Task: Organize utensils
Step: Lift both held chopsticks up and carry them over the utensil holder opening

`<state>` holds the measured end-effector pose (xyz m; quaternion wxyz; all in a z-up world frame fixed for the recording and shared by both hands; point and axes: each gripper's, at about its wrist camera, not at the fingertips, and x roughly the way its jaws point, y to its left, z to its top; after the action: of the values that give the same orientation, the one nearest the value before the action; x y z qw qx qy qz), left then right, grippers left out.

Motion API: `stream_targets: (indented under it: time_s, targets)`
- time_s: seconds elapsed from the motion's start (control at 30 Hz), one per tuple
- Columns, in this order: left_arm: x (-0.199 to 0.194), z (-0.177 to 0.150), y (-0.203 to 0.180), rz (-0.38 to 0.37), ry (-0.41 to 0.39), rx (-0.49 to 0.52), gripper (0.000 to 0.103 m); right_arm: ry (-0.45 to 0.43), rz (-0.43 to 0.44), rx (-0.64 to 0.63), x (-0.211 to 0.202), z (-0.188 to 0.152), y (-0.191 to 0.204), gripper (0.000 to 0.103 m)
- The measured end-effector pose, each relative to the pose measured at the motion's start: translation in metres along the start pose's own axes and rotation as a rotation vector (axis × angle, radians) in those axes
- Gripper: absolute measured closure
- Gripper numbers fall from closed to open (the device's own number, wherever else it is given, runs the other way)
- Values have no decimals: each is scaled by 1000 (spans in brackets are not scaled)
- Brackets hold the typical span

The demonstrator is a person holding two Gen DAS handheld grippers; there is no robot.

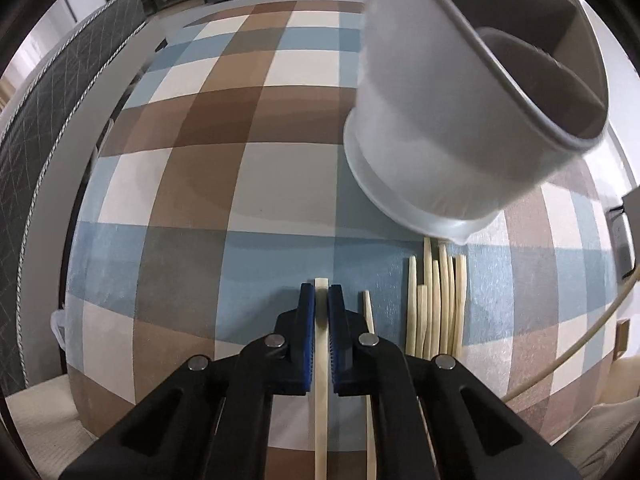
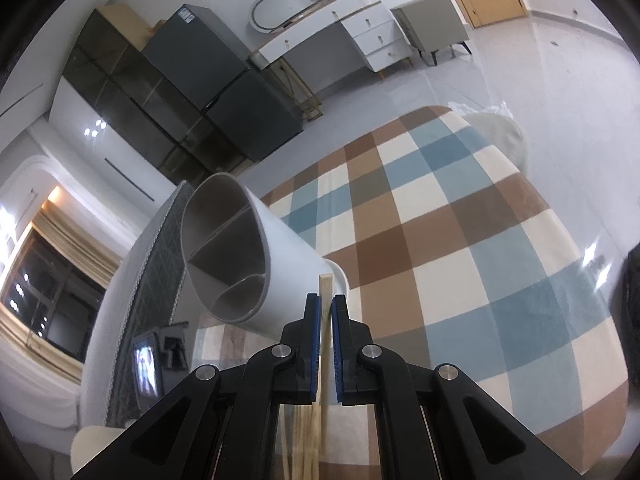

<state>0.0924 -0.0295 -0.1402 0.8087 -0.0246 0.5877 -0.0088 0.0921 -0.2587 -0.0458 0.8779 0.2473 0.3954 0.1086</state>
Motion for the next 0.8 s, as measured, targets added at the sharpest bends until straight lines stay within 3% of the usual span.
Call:
stream_targets:
  time_s: [0.47, 0.8]
  targets:
    - [-98, -4, 19, -204, -372, -65, 101, -118, -20, -204, -36, -23, 47, 98]
    - [-128, -17, 28, -232, -458, -7, 101, -161, -68, -292, -55, -46, 73, 98]
